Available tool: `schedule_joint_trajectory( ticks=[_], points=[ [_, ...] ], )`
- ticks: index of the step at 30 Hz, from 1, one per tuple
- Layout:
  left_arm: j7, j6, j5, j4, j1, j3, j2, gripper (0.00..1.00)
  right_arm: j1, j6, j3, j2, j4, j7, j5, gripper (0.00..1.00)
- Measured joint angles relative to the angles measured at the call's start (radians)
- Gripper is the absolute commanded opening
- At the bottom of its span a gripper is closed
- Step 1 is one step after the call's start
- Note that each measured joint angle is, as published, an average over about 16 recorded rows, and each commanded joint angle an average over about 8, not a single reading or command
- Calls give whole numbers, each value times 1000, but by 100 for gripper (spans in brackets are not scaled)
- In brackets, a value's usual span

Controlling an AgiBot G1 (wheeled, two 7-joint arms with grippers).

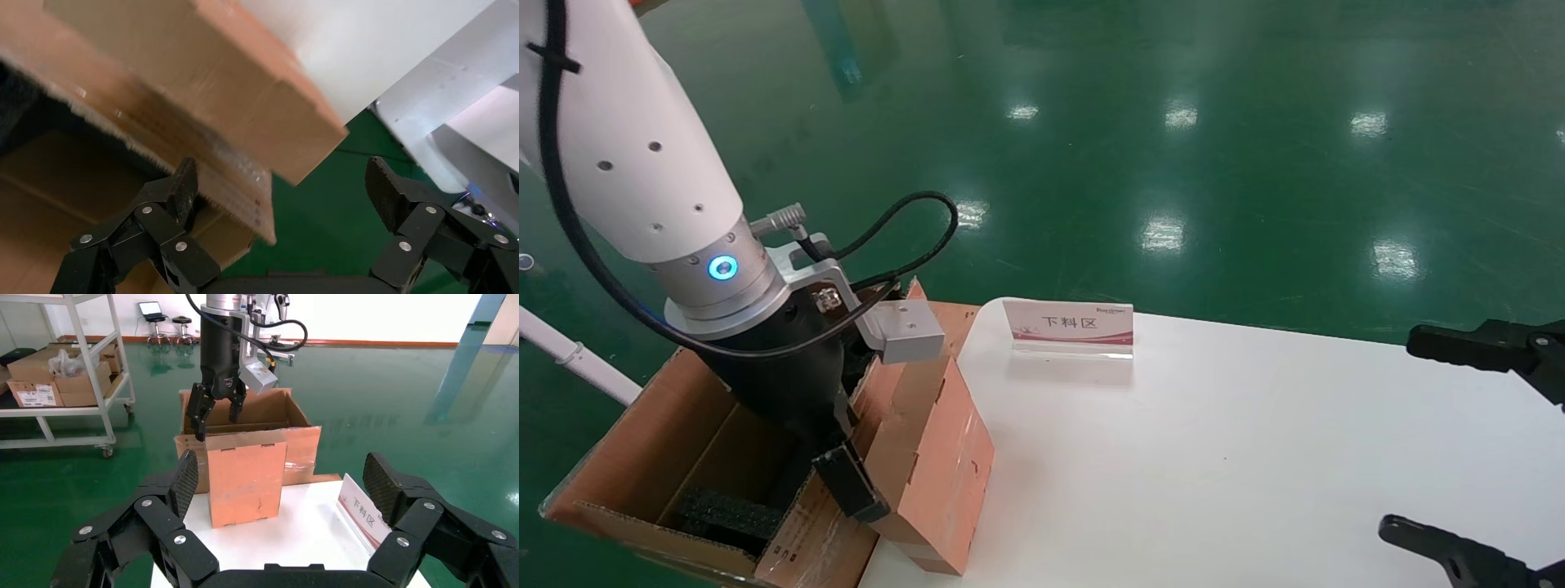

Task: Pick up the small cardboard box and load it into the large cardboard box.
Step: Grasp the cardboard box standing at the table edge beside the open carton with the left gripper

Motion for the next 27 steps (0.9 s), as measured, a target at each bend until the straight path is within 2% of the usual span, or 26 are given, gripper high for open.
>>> schedule_joint_trajectory(
  ticks=[10, 27],
  points=[
    [-69, -66, 41, -1, 4, 63, 29, 100, 0, 0, -1, 0, 0, 0, 0, 100],
    [-63, -166, 69, -4, 26, 55, 10, 100, 0, 1, -2, 1, 0, -1, 1, 100]
  ],
)
